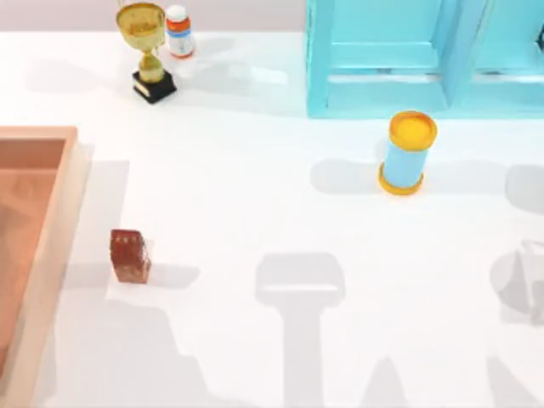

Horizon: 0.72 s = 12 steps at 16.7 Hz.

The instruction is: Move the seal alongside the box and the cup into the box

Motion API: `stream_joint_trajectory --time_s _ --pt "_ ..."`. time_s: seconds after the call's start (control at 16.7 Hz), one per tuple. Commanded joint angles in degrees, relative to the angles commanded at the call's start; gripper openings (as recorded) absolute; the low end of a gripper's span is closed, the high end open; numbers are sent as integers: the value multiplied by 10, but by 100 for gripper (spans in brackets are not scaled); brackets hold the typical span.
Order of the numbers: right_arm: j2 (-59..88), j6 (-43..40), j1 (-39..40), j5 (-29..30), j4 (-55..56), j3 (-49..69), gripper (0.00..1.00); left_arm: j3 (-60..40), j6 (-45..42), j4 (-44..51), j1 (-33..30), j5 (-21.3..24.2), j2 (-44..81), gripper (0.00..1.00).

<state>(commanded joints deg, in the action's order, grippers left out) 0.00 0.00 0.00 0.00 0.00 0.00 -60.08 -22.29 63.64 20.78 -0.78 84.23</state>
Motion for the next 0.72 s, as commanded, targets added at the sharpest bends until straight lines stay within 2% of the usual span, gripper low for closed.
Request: stream_joint_trajectory --time_s 0.18,0.36,0.66,0.72 --pt "0 0 0 0 0 0 100 45 -2 -27 -3 4 7 0" --pt "0 0 0 0 0 0 100 80 -6 -54 4 36 11 0" --pt "0 0 0 0 0 0 100 87 -8 -61 9 45 12 0" --pt "0 0 0 0 0 0 100 87 -8 -61 9 45 12 8"
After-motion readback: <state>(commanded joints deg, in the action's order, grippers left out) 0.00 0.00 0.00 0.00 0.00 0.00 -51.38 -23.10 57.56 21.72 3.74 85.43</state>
